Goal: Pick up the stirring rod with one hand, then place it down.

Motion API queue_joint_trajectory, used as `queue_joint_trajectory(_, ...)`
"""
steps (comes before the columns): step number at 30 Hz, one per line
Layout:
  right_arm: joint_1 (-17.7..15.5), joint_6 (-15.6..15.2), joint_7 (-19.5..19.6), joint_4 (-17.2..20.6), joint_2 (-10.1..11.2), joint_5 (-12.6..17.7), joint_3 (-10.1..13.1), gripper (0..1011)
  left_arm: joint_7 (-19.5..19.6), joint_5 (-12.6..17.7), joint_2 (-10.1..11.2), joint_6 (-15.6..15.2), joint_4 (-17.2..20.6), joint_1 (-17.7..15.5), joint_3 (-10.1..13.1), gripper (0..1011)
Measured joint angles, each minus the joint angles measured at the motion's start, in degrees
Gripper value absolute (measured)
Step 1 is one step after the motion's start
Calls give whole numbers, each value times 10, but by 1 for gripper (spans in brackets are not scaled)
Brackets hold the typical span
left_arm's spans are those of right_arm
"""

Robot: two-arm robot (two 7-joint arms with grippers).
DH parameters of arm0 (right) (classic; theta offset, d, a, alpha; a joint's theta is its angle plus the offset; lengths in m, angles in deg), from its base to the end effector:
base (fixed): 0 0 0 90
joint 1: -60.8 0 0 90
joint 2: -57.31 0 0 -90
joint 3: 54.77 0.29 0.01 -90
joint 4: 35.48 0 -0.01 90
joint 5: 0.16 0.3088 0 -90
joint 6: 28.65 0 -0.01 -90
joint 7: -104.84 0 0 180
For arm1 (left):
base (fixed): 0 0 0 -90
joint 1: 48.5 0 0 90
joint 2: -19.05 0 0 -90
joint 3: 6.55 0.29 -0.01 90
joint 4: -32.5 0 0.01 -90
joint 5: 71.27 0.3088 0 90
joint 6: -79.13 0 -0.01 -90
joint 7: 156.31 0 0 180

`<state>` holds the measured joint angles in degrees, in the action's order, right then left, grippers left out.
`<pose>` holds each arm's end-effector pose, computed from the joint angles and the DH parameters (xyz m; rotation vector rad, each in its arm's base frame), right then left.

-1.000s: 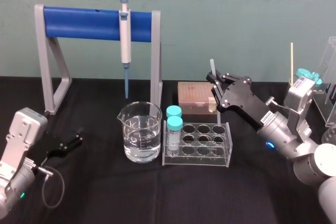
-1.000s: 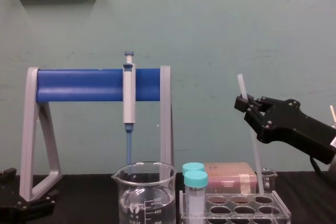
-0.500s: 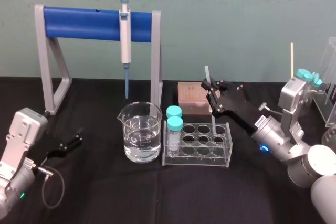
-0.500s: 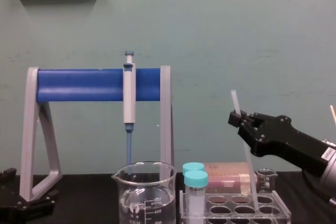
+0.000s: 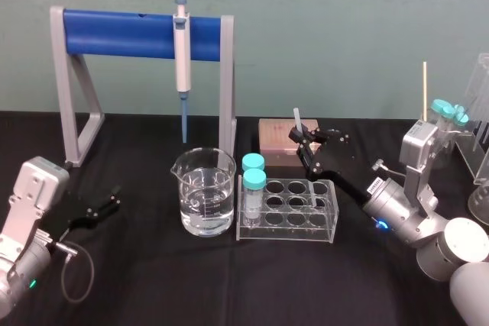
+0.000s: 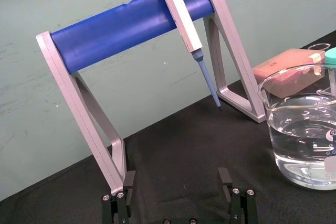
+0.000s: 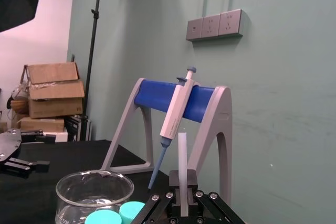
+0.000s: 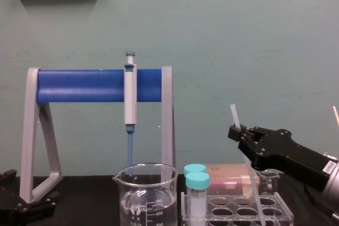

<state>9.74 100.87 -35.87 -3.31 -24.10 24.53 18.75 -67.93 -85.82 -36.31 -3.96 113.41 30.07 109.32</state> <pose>0.4836 -0.0371 -0.3304 0.2162 -0.2841 -0.7130 0.3581 0.0826 -0.3023 0.3042 -0.2850 1.2478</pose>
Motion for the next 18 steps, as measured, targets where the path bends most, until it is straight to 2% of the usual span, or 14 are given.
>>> queue_joint_trajectory(18, -8, -15, 19, 0, 4, -9, 4, 71, 0, 0, 0, 0, 0, 0, 0, 1000)
